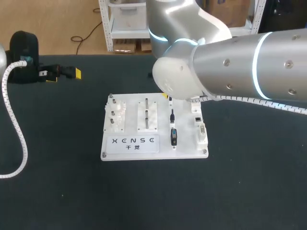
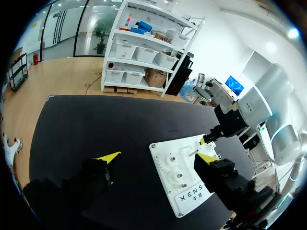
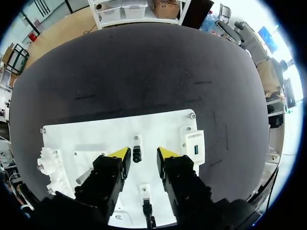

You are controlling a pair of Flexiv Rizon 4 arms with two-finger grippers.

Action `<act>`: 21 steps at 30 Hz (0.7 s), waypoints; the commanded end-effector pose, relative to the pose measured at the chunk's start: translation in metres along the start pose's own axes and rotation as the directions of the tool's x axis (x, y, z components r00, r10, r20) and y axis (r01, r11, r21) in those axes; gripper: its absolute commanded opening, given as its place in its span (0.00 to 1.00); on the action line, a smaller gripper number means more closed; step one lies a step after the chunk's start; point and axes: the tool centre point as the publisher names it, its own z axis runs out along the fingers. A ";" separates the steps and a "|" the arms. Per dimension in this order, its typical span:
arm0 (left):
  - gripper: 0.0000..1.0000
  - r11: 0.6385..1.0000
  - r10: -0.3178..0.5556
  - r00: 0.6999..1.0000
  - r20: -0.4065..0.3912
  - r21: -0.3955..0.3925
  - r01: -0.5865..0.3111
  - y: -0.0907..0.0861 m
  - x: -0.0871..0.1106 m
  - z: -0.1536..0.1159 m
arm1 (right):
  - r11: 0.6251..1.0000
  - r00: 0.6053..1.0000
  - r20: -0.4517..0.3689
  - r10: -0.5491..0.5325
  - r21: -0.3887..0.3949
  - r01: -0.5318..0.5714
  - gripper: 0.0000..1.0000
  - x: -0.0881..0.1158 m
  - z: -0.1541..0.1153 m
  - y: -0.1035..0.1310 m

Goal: Insert the USB connector, Ethernet cable, and multi-pin plug into their matching sockets one by one.

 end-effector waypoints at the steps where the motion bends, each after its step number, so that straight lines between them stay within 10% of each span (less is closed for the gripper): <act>1: 1.00 1.000 0.000 1.000 0.000 0.000 0.000 0.000 0.000 0.000 | 1.000 1.000 0.000 -0.002 0.004 0.002 0.33 0.000 0.001 0.002; 12: 1.00 1.000 0.000 1.000 0.000 0.000 0.000 0.000 0.000 0.000 | 1.000 1.000 0.006 -0.018 0.009 0.018 0.00 0.000 0.000 0.005; 21: 1.00 1.000 0.000 1.000 0.000 0.000 0.000 0.000 0.000 0.000 | 1.000 0.999 0.031 -0.016 -0.008 0.016 0.00 -0.002 -0.010 0.001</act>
